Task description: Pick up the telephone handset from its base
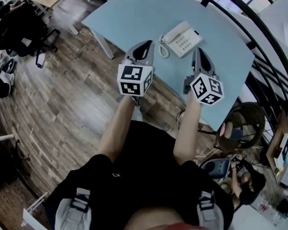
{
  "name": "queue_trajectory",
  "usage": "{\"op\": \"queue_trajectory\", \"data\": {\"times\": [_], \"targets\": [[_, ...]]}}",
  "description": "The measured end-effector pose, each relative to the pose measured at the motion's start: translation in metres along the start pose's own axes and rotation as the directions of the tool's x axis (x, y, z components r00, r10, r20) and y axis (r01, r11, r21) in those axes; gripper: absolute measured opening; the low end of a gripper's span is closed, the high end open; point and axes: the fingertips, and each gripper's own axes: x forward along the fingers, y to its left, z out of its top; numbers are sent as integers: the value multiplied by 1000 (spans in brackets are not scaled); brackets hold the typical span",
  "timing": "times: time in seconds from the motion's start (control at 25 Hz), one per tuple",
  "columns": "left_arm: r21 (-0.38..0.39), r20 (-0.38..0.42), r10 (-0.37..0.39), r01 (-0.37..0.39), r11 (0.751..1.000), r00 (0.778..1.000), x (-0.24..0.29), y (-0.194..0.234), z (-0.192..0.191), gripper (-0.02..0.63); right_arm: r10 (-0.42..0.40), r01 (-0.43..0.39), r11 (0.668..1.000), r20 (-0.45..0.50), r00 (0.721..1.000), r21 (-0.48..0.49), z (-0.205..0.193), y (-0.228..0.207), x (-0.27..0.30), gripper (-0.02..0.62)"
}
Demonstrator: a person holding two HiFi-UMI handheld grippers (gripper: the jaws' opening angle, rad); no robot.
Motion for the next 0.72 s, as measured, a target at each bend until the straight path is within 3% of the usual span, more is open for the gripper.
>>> {"op": "queue_trajectory", "data": {"times": [0.44, 0.6, 0.72], "targets": [[-98, -121, -43, 32, 995, 992, 154, 113, -21, 0, -21, 23, 1000, -155, 988, 11, -45, -9, 180, -5], [-116, -158, -48, 29, 993, 986, 195, 140, -32, 0, -51, 51, 999, -189, 981, -5, -50, -19, 211, -4], [-155, -187, -97, 68, 986, 978, 225, 131, -46, 0, -109, 112, 994, -220, 969, 0, -61, -46, 211, -3]]}}
